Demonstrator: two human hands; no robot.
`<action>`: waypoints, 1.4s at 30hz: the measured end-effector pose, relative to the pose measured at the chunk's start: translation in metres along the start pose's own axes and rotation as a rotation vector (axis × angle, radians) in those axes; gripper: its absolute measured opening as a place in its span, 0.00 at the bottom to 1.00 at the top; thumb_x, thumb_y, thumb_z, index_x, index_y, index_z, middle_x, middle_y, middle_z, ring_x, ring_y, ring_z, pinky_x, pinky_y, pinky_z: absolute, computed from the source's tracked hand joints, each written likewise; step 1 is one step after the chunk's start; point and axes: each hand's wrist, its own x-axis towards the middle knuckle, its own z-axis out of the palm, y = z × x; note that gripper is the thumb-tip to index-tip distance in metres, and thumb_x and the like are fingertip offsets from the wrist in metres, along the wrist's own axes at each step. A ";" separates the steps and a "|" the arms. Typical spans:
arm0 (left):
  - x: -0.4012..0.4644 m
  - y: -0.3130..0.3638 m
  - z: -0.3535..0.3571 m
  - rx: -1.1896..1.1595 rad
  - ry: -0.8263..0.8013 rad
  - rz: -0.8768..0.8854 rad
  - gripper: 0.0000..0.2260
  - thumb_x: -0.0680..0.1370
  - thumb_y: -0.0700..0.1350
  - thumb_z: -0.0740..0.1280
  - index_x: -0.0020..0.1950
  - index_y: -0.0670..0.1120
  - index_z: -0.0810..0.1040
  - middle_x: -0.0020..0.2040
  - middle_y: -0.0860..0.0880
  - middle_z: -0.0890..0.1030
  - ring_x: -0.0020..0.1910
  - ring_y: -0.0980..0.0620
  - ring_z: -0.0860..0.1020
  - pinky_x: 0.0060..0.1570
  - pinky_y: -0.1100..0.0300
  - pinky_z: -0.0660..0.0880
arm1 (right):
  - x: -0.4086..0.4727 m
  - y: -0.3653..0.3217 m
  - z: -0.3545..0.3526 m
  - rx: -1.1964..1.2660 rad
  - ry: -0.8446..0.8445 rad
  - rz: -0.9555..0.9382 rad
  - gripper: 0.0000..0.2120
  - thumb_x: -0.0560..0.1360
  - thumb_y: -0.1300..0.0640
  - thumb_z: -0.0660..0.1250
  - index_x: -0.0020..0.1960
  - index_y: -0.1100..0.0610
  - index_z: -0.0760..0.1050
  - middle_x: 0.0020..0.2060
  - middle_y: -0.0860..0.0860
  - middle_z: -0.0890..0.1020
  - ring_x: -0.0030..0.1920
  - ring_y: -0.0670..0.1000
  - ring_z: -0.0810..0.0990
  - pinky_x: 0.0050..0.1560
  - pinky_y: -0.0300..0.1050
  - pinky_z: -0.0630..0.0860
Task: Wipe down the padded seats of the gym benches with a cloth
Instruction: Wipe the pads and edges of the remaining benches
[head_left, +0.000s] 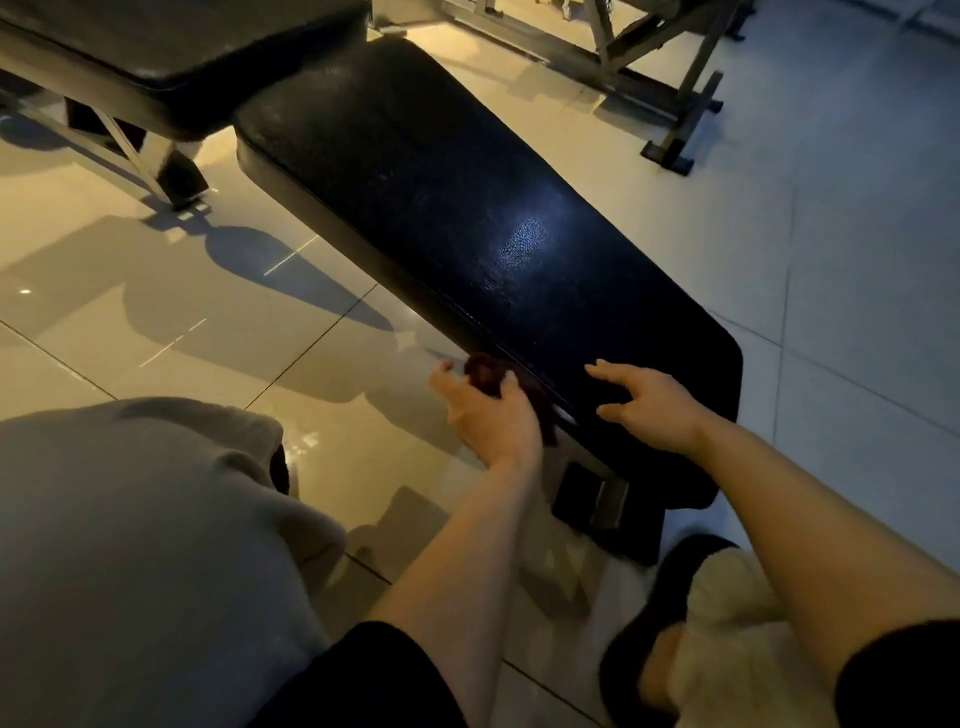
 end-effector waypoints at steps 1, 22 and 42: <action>0.004 0.003 0.003 0.030 0.038 0.045 0.17 0.77 0.39 0.68 0.63 0.47 0.69 0.56 0.48 0.77 0.56 0.50 0.76 0.57 0.56 0.74 | -0.001 0.002 0.003 0.011 -0.020 0.003 0.30 0.78 0.62 0.65 0.77 0.51 0.60 0.77 0.47 0.58 0.77 0.50 0.56 0.72 0.42 0.56; -0.034 -0.054 0.033 0.207 -0.062 0.138 0.09 0.74 0.40 0.71 0.52 0.47 0.76 0.49 0.50 0.78 0.49 0.54 0.76 0.50 0.64 0.71 | 0.013 0.029 0.009 0.009 -0.100 -0.112 0.33 0.78 0.64 0.64 0.78 0.49 0.54 0.78 0.46 0.50 0.78 0.48 0.50 0.74 0.42 0.51; -0.048 -0.075 0.038 0.126 -0.041 0.046 0.08 0.74 0.39 0.70 0.46 0.50 0.75 0.42 0.53 0.78 0.46 0.51 0.79 0.48 0.56 0.77 | 0.012 0.026 0.004 -0.118 -0.169 -0.168 0.36 0.78 0.67 0.60 0.79 0.52 0.46 0.79 0.50 0.44 0.78 0.50 0.44 0.74 0.42 0.48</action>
